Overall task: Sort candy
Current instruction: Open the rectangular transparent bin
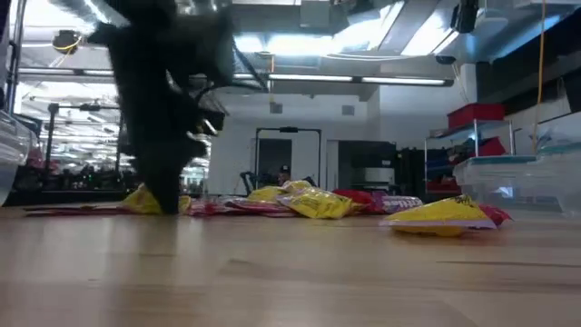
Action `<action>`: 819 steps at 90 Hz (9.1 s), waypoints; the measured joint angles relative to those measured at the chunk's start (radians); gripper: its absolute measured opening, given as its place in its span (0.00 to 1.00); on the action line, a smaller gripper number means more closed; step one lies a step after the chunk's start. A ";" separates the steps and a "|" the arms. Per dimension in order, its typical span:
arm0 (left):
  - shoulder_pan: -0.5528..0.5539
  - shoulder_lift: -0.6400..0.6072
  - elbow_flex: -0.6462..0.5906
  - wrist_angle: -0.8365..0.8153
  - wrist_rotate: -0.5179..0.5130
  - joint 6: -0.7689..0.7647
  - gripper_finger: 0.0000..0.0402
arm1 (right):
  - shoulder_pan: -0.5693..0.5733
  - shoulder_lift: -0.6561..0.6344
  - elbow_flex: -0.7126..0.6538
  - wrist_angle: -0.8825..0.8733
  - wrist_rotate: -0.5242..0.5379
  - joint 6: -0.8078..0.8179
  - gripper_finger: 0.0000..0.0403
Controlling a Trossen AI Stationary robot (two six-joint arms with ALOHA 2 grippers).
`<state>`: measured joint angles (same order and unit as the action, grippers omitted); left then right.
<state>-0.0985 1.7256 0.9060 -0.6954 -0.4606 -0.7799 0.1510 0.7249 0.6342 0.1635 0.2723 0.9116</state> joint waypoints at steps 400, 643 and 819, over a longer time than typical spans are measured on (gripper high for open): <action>0.177 0.668 0.733 0.898 0.175 0.024 0.00 | 0.000 0.000 0.000 -0.091 -0.108 0.087 0.00; -0.174 0.000 0.359 -0.415 0.100 0.113 0.00 | -0.027 0.840 0.284 -0.397 -0.098 0.123 0.00; -0.079 -0.167 0.176 0.344 0.235 -0.012 0.00 | 0.328 0.909 0.529 -0.623 -0.201 0.092 0.14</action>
<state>-0.1771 1.5582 1.0819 -0.3518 -0.2254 -0.7922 0.4789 1.6343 1.1634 -0.4598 0.0710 1.0034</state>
